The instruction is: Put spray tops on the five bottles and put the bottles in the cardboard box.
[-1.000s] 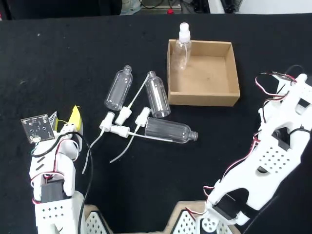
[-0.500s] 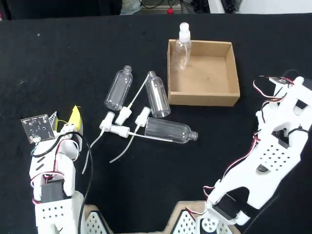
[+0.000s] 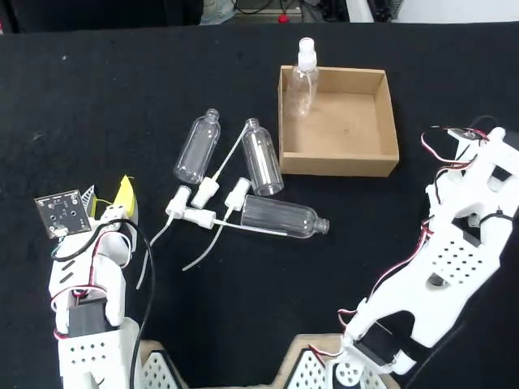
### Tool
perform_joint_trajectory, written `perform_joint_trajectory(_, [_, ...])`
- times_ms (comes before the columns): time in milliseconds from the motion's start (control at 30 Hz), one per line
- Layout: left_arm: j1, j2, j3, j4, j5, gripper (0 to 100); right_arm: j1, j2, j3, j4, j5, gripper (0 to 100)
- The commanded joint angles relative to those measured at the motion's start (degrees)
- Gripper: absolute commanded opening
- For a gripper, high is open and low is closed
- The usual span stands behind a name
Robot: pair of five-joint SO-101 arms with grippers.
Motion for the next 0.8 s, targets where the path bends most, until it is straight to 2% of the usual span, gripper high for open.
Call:
perform_joint_trajectory(0, [0.57,-0.79,1.1,0.18,-0.7,20,-1.05,-1.01,-7.34,1.41,-0.97,11.3])
perform_joint_trajectory(133, [0.57,-0.79,1.1,0.18,-0.7,20,-0.97,-2.24,-14.2,2.11,-2.99,11.2])
perform_joint_trajectory(300, [0.57,-0.79,1.1,0.18,-0.7,20,-1.49,-11.56,-11.21,2.11,-4.57,11.3])
perform_joint_trajectory(533, [0.57,-0.88,1.1,0.18,-0.7,20,-6.24,-42.33,11.3,1.76,-4.31,11.3])
perform_joint_trajectory(767, [0.57,-0.88,1.1,0.18,-0.7,20,-15.12,-72.31,37.14,-8.62,-5.01,10.9])
